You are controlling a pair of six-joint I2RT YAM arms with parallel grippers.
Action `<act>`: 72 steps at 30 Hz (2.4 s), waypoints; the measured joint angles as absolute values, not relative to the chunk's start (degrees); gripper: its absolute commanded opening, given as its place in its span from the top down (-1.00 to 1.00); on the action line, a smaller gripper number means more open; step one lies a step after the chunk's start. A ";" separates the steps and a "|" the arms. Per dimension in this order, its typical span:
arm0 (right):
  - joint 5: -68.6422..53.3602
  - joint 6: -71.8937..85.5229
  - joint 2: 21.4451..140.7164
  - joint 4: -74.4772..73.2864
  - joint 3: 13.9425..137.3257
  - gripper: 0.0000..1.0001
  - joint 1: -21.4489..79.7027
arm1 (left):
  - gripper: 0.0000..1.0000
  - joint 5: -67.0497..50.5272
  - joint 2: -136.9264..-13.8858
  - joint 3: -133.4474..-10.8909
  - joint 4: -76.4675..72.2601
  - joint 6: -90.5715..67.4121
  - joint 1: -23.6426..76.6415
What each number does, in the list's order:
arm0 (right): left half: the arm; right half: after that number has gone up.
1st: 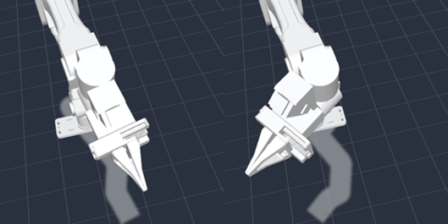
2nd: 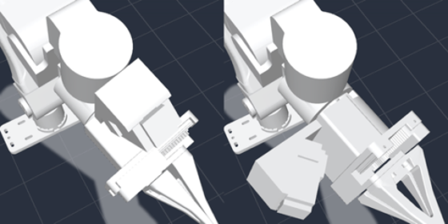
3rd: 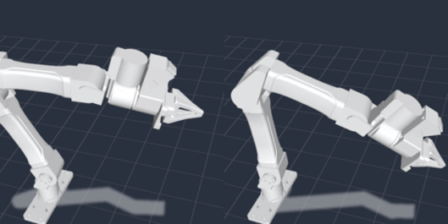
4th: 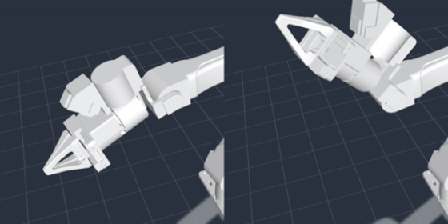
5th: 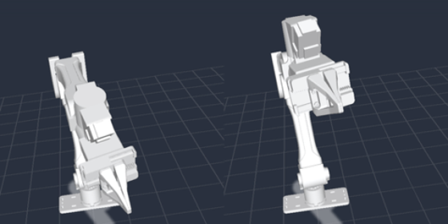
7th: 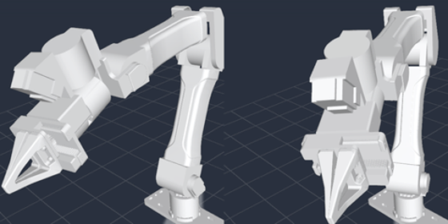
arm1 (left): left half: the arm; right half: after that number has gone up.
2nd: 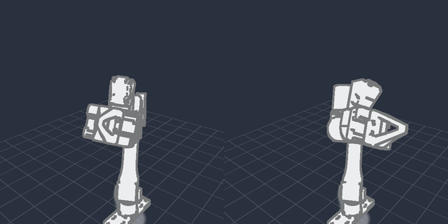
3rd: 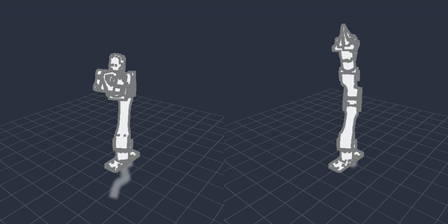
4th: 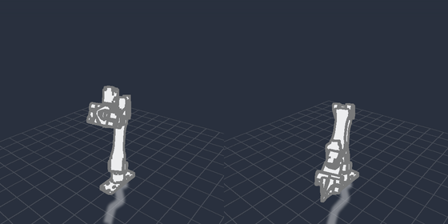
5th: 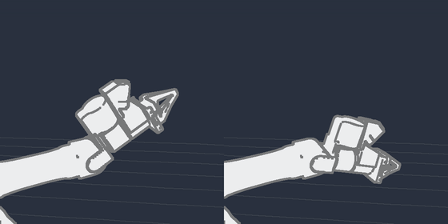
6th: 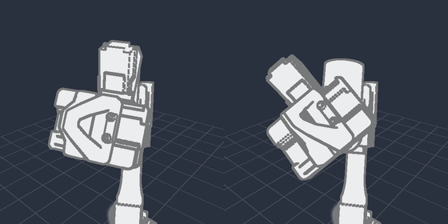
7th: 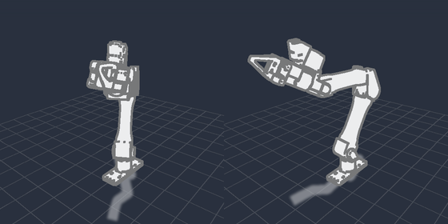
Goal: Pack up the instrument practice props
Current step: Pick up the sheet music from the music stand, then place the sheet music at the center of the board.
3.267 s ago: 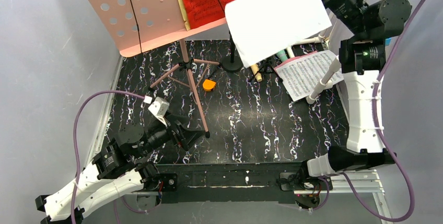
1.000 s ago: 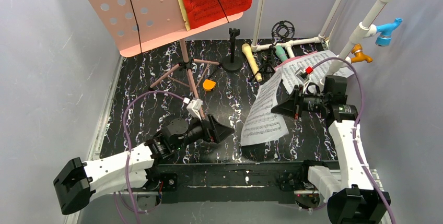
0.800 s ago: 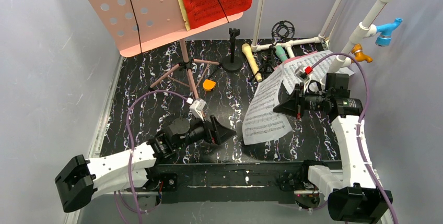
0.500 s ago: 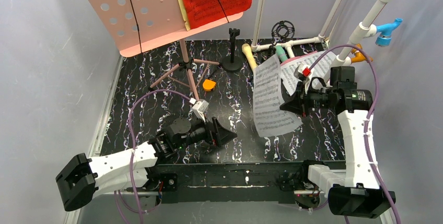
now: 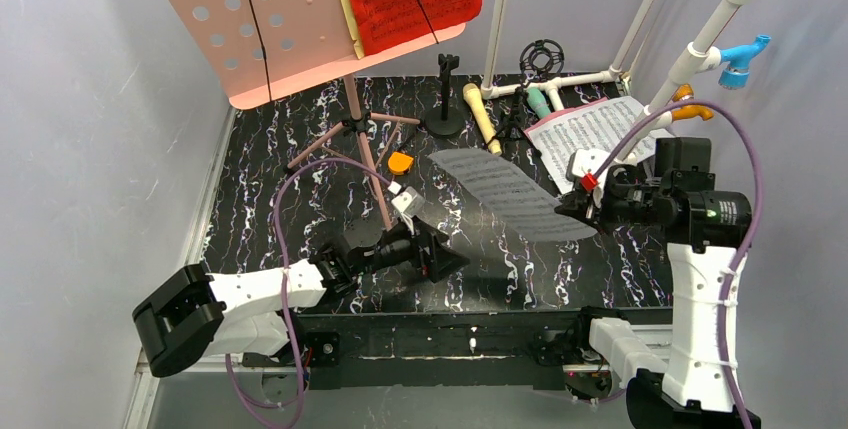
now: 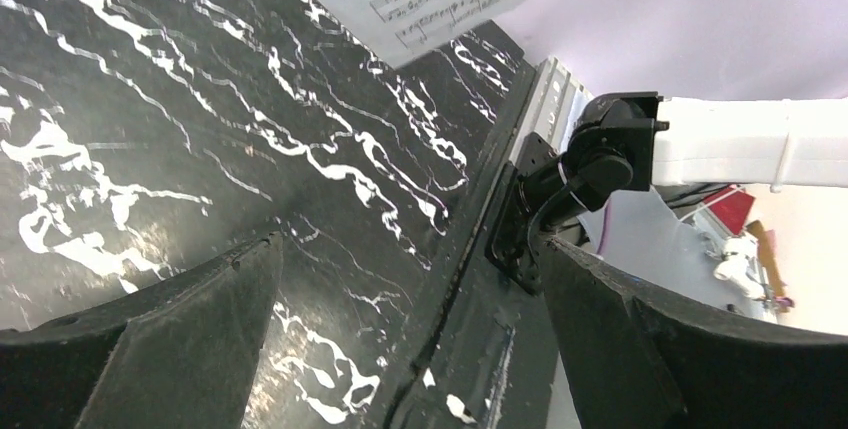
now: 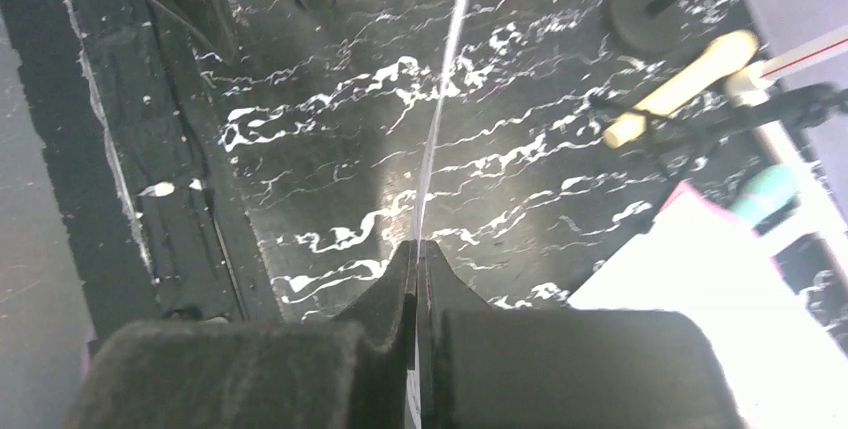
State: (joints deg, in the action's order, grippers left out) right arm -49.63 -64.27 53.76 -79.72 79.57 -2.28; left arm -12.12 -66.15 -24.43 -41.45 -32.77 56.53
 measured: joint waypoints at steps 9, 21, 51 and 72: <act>-57.82 -56.75 54.06 -79.15 86.94 0.97 -2.28 | -0.99 -10.41 -67.22 -25.89 -50.94 -27.09 56.53; -69.17 -34.28 54.43 -66.98 81.30 0.97 -3.22 | -0.83 -1.56 -64.88 -26.59 -61.58 -25.76 56.53; -73.32 -21.26 49.78 -55.59 67.64 0.97 -4.54 | -0.22 1.54 -64.73 -23.44 -70.00 -32.69 56.53; -76.95 -25.87 47.31 -59.31 66.85 0.97 -4.54 | -0.26 3.07 -71.42 -23.77 -71.26 -42.22 54.26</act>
State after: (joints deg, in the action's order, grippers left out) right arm -76.95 -25.87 47.31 -59.31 66.85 -4.54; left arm 3.07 -71.42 -23.77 -71.26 -42.22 54.26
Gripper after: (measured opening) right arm 0.029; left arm 0.644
